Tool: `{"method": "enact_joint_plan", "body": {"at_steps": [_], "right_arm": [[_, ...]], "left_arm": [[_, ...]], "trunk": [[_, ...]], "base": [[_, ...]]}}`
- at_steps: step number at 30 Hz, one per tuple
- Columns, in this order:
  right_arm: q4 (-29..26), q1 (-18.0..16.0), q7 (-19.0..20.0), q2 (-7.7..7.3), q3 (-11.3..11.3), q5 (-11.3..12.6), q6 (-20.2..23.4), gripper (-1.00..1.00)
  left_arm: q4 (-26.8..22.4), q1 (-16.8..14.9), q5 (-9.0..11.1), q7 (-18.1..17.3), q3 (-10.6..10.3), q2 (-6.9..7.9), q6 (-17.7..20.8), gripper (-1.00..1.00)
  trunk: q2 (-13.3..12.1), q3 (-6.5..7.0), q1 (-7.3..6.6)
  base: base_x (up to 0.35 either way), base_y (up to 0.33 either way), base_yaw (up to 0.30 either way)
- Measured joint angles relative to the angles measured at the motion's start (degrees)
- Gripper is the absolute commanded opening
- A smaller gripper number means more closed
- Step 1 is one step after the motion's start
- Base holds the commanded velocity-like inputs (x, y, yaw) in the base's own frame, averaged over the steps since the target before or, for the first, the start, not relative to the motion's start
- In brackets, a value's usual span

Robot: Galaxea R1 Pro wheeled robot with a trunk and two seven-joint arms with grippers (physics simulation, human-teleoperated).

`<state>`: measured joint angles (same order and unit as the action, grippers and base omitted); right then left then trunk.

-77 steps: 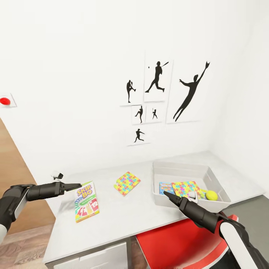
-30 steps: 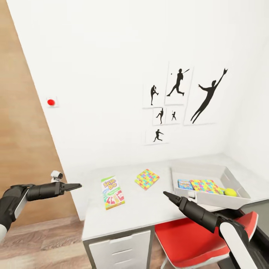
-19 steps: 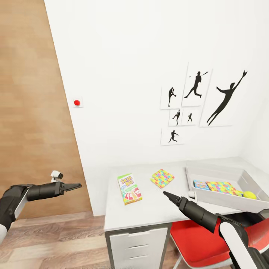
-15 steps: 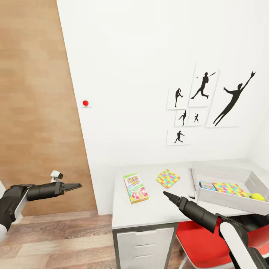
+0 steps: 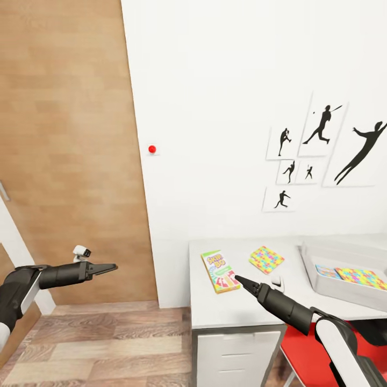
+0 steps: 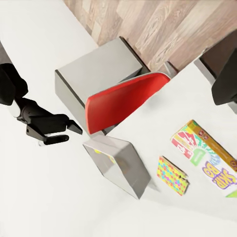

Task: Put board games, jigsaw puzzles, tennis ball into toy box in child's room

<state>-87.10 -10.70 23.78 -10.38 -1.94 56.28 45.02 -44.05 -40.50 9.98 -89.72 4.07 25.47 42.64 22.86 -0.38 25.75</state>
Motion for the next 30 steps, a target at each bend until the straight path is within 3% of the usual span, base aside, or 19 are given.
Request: {"method": "enact_joint_plan", "body": {"at_steps": [14,20,22,27,28,30], "right_arm": [[0.0,0.0,-0.3,0.00,-0.1,-0.2,0.0,1.00],[0.1,-0.2,-1.8,-0.01,-0.2,-1.5,0.4,1.00],[0.3,-0.9,-3.7,-0.10,-0.2,-2.2,0.7,1.00],[1.8,-8.6,-14.0,0.06,-0.2,-3.2,5.6,1.00],[3.3,-11.7,-17.9,0.47,-0.1,-3.2,8.4,1.00],[5.5,-15.4,-21.6,1.31,-0.1,-3.7,11.0,1.00]], "left_arm": [[0.0,0.0,0.0,0.0,0.0,0.01,0.0,1.00],[0.0,0.0,0.0,0.0,0.0,0.01,0.0,1.00],[0.0,0.0,0.0,0.0,0.0,0.01,0.0,1.00],[0.0,0.0,0.0,0.0,-0.1,0.00,0.0,1.00],[0.0,0.0,0.0,0.0,-0.1,-0.01,0.0,1.00],[0.0,0.0,0.0,0.0,-0.1,-0.01,0.0,1.00]], "trunk": [[0.0,-0.13,0.01],[-0.1,-0.53,0.00],[-0.1,-0.69,0.00],[-0.1,-1.11,0.00],[-0.1,-1.20,0.00],[-0.1,-1.39,0.00]], "base": [[0.085,0.064,0.001],[0.007,0.003,0.000],[0.002,0.001,0.000],[0.001,0.000,0.000],[0.000,0.000,0.000],[0.000,0.000,0.000]]}}
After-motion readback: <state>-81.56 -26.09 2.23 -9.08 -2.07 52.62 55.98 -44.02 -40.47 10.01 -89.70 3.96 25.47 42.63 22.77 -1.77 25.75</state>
